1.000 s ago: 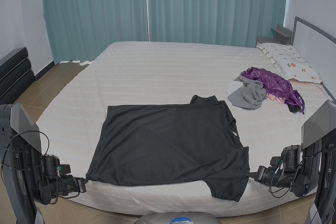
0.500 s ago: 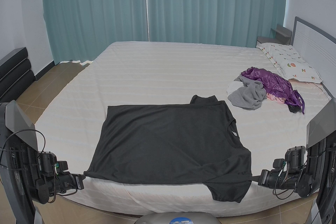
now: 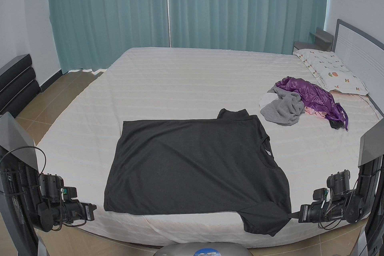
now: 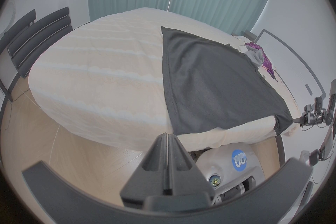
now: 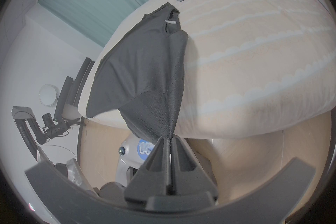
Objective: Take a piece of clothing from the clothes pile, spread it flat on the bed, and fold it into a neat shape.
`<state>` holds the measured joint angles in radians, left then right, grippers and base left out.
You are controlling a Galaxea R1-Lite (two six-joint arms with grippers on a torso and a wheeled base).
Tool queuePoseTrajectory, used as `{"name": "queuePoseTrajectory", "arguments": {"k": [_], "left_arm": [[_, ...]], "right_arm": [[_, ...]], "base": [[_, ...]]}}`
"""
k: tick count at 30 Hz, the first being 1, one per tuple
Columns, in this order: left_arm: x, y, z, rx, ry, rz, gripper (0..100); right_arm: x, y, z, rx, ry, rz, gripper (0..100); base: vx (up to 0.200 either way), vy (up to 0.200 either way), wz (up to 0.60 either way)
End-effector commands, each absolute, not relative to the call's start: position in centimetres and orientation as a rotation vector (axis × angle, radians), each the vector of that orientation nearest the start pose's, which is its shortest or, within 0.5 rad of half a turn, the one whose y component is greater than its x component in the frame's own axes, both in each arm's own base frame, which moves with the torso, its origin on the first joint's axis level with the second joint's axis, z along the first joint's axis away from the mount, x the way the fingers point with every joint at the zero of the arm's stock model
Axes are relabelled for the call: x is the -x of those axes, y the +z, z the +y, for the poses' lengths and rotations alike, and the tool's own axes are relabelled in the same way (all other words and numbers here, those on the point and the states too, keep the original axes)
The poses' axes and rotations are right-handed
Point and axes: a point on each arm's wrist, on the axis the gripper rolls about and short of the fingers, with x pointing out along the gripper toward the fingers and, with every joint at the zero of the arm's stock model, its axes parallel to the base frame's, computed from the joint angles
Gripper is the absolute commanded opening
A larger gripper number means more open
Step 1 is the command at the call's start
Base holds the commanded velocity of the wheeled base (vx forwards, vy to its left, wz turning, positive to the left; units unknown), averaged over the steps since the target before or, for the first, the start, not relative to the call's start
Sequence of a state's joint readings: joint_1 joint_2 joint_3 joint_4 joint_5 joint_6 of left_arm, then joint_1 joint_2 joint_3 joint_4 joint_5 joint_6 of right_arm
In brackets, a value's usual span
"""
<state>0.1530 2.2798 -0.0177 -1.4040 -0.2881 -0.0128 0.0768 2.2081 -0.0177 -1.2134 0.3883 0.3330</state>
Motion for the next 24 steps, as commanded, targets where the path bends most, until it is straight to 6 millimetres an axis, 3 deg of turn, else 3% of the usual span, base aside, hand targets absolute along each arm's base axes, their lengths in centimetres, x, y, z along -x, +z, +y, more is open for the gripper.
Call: {"name": "queuePoseTrajectory", "arguments": {"k": [1, 11, 16, 17, 24], "left_arm": [[-20.1, -2.1, 2.5, 0.171, -0.129, 0.828, 0], [-19.6, -2.2, 2.6, 0.157, -0.150, 0.878, 0], [-19.8, -3.8, 2.1, 0.196, -0.230, 0.932, 0], [-20.1, -4.1, 2.0, 0.196, -0.237, 0.932, 100], [-21.5, -5.2, 1.3, 0.174, -0.286, 0.895, 100]], "right_arm": [[-18.6, -1.9, 2.2, -0.424, 0.276, 1.039, 0], [-18.0, -1.6, 2.0, -0.395, 0.283, 1.067, 0], [-18.2, -1.9, 2.0, -0.399, 0.281, 1.067, 0], [-18.2, -1.9, 2.0, -0.399, 0.281, 1.067, 0], [-18.2, -1.9, 2.0, -0.404, 0.280, 1.068, 0]], "base": [[0.000, 0.000, 0.00], [0.000, 0.000, 0.00], [0.000, 0.000, 0.00], [0.000, 0.000, 0.00], [0.000, 0.000, 0.00]]}}
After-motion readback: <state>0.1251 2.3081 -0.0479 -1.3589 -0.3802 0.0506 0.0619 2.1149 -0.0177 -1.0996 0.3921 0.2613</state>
